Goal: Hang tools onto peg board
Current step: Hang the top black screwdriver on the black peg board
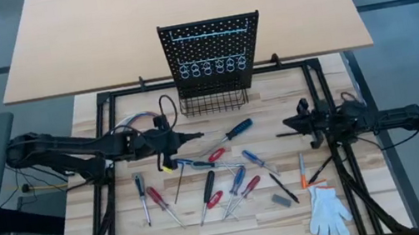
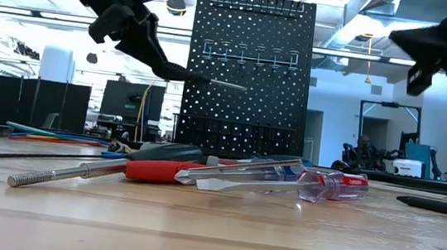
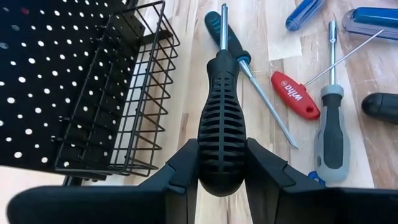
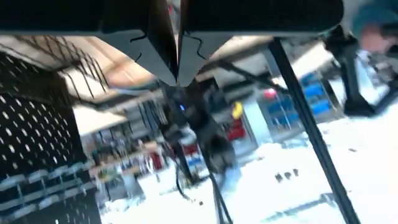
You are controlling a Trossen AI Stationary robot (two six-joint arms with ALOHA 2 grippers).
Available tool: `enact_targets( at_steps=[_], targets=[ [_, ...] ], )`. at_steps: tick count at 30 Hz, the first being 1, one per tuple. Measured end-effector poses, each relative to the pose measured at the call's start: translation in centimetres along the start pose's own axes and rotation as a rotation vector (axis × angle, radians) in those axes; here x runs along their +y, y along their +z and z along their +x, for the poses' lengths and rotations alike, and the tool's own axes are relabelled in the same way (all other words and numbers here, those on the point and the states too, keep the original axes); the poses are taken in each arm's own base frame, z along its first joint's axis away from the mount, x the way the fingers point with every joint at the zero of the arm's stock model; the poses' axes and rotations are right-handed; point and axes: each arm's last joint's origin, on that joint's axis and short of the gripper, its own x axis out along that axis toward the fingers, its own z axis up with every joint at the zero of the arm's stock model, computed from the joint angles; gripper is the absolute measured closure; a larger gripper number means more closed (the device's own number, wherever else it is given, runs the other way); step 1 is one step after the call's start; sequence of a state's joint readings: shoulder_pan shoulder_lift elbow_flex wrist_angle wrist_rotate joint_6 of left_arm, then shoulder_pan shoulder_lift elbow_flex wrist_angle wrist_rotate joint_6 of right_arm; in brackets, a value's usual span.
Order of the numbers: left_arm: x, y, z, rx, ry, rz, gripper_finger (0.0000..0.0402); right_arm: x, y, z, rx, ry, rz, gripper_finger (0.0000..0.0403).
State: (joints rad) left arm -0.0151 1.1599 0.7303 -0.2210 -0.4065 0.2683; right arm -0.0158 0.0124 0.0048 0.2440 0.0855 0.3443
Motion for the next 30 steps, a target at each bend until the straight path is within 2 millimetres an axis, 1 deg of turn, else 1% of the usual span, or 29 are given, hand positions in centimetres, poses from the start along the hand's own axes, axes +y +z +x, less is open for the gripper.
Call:
enact_targets(
  at_steps=[4, 7, 9, 11, 14, 18, 21, 24, 27, 30],
  targets=[
    [0.1, 0.0, 0.0, -0.003, 0.008, -0.01, 0.0321, 0.5, 0.5, 0.6, -0.05, 0.066, -0.04, 0.0381],
    [0.1, 0.1, 0.0, -0.006, 0.014, -0.017, 0.0321, 0.7, 0.4, 1.6, -0.046, 0.077, -0.099, 0.0375],
    [0.1, 0.1, 0.0, -0.005, 0.015, -0.028, 0.0321, 0.9, 0.3, 2.7, 0.015, 0.064, -0.135, 0.0366],
    [0.1, 0.1, 0.0, -0.004, 0.015, -0.036, 0.0321, 1.1, 0.6, 4.5, 0.076, 0.045, -0.169, 0.0354],
    [0.1, 0.1, 0.0, -0.005, 0.015, -0.061, 0.0321, 1.5, 1.0, 8.4, 0.179, 0.008, -0.249, 0.0333],
    [0.0, 0.0, 0.4, 0.009, 0.012, -0.096, 0.0321, 1.7, 0.1, 14.9, 0.342, -0.011, -0.421, 0.0301],
    [-0.4, -0.3, 0.9, 0.041, 0.005, -0.101, 0.0321, 1.7, 0.0, 20.1, 0.431, -0.011, -0.543, 0.0267],
    [-0.8, -0.6, 1.8, 0.076, -0.002, -0.099, 0.0321, 1.6, -0.4, 24.5, 0.578, -0.012, -0.625, 0.0228],
    [-1.2, -0.8, 2.5, 0.098, -0.003, -0.095, 0.0321, 1.3, -0.9, 27.9, 0.72, -0.016, -0.658, 0.0192],
    [-1.4, -0.9, 2.9, 0.112, 0.004, -0.094, 0.0321, 1.1, -1.9, 30.3, 0.826, -0.018, -0.657, 0.0167]
  ],
)
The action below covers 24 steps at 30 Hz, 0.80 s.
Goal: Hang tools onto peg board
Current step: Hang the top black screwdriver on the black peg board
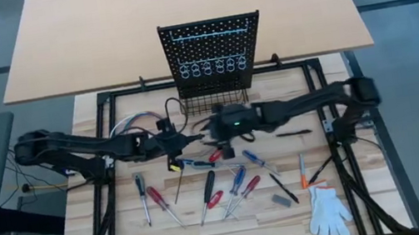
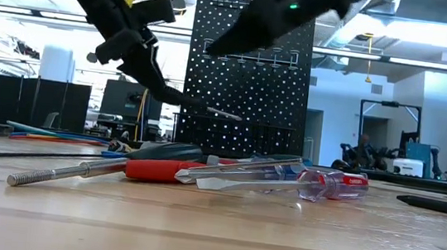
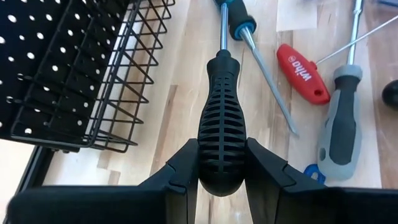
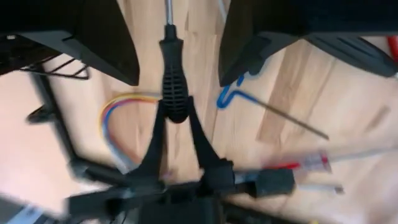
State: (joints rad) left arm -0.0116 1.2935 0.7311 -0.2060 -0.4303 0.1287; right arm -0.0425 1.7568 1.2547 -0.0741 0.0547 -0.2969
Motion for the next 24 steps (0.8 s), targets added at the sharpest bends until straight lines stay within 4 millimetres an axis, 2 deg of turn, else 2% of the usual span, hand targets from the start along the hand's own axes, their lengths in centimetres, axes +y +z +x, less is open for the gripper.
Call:
enact_targets(
  at_steps=[4, 8, 13, 19, 24],
  targets=[
    [0.0, 0.2, 0.0, -0.016, 0.005, -0.01, 0.0321, 0.1, -0.1, 2.7, 0.127, -0.023, -0.01, 0.016],
    [0.1, 0.3, 0.0, -0.033, 0.007, -0.013, 0.0321, -0.1, -0.5, 4.2, 0.201, -0.103, -0.023, 0.0168],
    [0.0, 0.4, 0.0, -0.035, 0.005, -0.012, 0.0321, -0.3, -0.5, 4.5, 0.202, -0.112, -0.018, 0.0194],
    [0.1, 0.4, 0.0, -0.04, 0.005, -0.014, 0.0321, -0.7, -0.6, 4.5, 0.202, -0.116, -0.004, 0.0244],
    [0.0, 0.4, 0.0, -0.037, 0.004, -0.013, 0.0321, -0.6, -1.2, 5.2, 0.214, -0.111, -0.004, 0.0272]
  ],
)
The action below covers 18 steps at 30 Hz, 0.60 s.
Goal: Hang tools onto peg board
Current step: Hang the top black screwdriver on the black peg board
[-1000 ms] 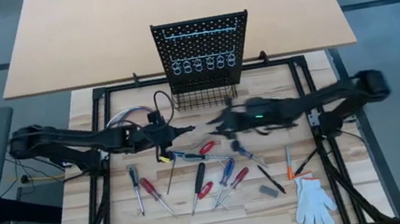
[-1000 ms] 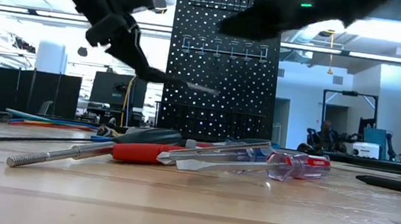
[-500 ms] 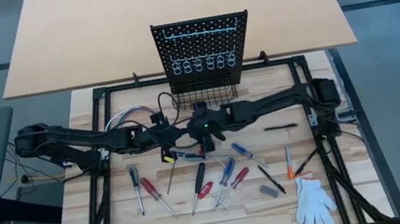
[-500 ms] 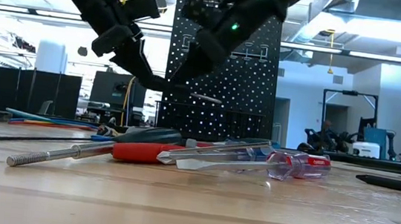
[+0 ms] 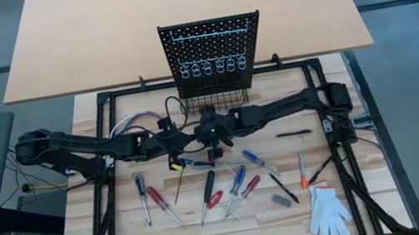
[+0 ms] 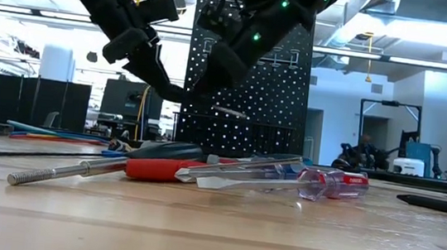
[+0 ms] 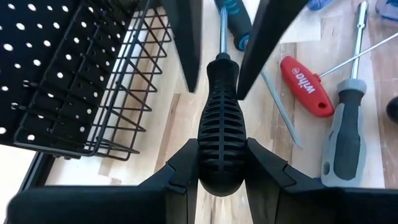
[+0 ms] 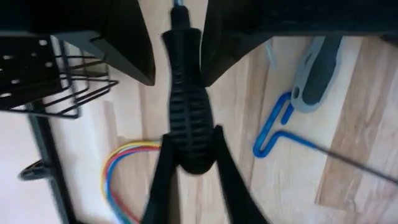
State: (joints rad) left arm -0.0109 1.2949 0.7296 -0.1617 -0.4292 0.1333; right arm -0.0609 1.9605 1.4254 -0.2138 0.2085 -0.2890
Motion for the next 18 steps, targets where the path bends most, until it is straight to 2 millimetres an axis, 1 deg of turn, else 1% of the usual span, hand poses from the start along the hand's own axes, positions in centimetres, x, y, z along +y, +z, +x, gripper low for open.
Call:
enact_targets(
  at_steps=[2, 6, 9, 13, 15, 18],
  targets=[
    [0.0, 0.1, 0.0, -0.006, 0.001, -0.002, 0.0321, 0.3, -0.1, 0.7, -0.008, 0.0, -0.002, 0.0274],
    [0.0, 0.0, 0.0, -0.002, -0.002, -0.001, 0.0321, 0.5, -0.4, 1.3, -0.003, 0.001, -0.013, 0.0274],
    [0.0, 0.1, 0.0, -0.005, -0.001, -0.003, 0.0321, 0.5, -0.3, 1.4, -0.011, -0.002, -0.014, 0.0278],
    [0.0, 0.1, 0.0, -0.004, -0.001, -0.002, 0.032, 0.5, -0.3, 1.4, -0.016, -0.001, -0.023, 0.0303],
    [0.0, 0.0, 0.0, -0.003, -0.006, 0.002, 0.0301, 0.5, -0.3, 1.4, -0.015, 0.002, -0.021, 0.0327],
    [0.0, 0.1, 0.0, -0.005, -0.001, -0.01, 0.0242, 0.4, -0.2, 1.4, -0.029, -0.005, -0.003, 0.0333]
  ],
)
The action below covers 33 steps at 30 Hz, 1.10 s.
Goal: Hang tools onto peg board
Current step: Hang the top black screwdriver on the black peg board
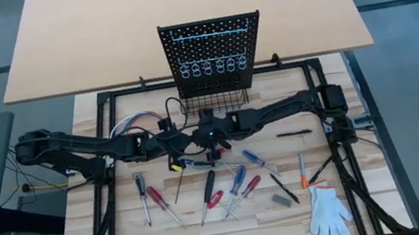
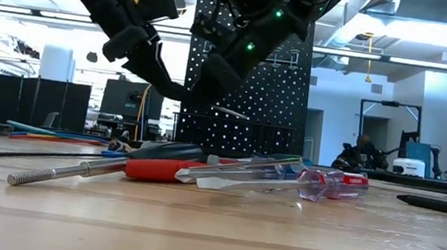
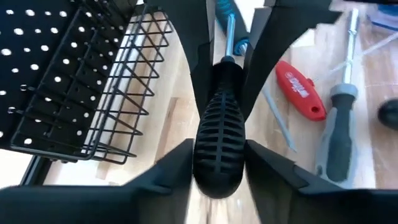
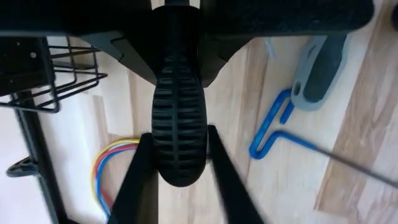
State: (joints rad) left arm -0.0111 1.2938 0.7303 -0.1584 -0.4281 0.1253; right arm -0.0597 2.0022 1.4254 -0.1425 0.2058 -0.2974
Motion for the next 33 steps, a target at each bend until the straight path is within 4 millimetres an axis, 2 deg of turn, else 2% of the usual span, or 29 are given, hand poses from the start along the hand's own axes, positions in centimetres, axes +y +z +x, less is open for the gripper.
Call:
enact_targets(
  at_steps=[3, 5, 10, 13, 17, 21, 23, 26, 33],
  targets=[
    [0.0, -0.4, 0.0, 0.035, 0.0, 0.01, 0.0186, 0.1, -0.4, -0.2, 0.001, -0.001, 0.022, 0.0333],
    [0.1, -0.8, -0.1, 0.074, -0.002, 0.009, 0.0162, -0.2, -1.4, -0.5, -0.011, -0.014, 0.051, 0.0333],
    [0.0, -1.2, 0.1, 0.073, 0.002, -0.005, 0.0147, -1.8, -3.9, -3.6, -0.201, -0.096, 0.164, 0.0333],
    [-0.4, -1.6, 0.7, -0.057, 0.006, -0.008, 0.0146, -2.3, -4.9, -6.2, -0.4, -0.096, 0.195, 0.0333],
    [-1.0, -2.5, 1.1, -0.34, -0.078, -0.016, 0.0145, -1.9, -5.3, -9.5, -0.729, -0.032, 0.204, 0.0333],
    [-1.2, -2.6, 0.5, -0.634, -0.1, -0.045, 0.0144, -1.3, -5.4, -11.5, -1.007, 0.038, 0.216, 0.0333],
    [-1.1, -2.1, 0.4, -0.726, -0.071, -0.05, 0.0144, -0.8, -5.2, -11.7, -1.088, 0.055, 0.212, 0.0333],
    [-1.3, -1.2, 0.9, -0.774, -0.048, -0.033, 0.0144, -0.2, -4.7, -11.5, -1.154, 0.068, 0.204, 0.0333],
    [-2.0, 1.7, 3.0, -0.787, -0.049, -0.019, 0.0144, 0.8, -3.9, -9.3, -1.135, 0.079, 0.177, 0.0333]
  ],
)
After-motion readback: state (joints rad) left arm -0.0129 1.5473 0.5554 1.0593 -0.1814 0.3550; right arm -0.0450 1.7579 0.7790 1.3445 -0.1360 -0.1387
